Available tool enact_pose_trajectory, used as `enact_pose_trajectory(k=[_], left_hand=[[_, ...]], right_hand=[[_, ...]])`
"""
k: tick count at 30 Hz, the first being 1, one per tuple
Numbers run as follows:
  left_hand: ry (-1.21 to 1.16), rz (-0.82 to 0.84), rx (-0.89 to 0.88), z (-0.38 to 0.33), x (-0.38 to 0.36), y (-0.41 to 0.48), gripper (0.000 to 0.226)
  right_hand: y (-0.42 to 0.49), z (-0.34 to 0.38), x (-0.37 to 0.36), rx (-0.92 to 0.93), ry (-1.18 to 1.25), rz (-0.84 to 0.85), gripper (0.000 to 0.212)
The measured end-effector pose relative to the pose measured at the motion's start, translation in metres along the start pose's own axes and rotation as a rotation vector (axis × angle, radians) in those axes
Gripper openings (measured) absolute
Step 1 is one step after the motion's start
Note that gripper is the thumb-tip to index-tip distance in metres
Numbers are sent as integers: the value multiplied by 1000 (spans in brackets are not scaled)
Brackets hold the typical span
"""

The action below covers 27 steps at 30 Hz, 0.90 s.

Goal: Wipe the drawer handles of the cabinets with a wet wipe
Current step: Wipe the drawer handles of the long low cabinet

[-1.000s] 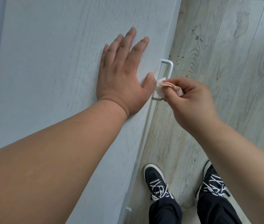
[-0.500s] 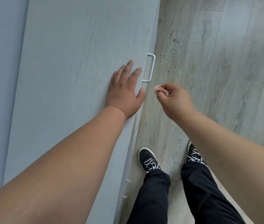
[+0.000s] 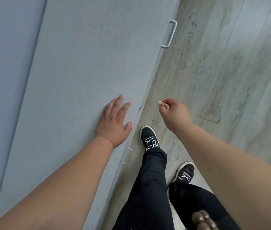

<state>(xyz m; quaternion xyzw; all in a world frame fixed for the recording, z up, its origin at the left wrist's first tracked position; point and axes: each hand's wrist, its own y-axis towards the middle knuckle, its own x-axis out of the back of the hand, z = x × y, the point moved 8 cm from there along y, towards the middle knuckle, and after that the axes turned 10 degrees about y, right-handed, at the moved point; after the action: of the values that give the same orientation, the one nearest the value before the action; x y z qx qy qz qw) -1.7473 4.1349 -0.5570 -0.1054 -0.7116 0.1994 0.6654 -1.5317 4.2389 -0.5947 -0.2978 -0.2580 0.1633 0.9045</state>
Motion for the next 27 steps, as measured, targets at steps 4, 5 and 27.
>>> enact_pose_trajectory(k=[4, 5, 27], left_hand=[[-2, -52, 4, -3, -19, -37, 71], [0, -63, -3, -7, -25, -48, 70], [-275, 33, 242, -53, -111, -267, 51]], right_hand=[[-19, -26, -10, 39, -93, 55, 21], [-24, -31, -11, 50, -106, 68, 21], [-197, -130, -72, 197, -302, 344, 17]])
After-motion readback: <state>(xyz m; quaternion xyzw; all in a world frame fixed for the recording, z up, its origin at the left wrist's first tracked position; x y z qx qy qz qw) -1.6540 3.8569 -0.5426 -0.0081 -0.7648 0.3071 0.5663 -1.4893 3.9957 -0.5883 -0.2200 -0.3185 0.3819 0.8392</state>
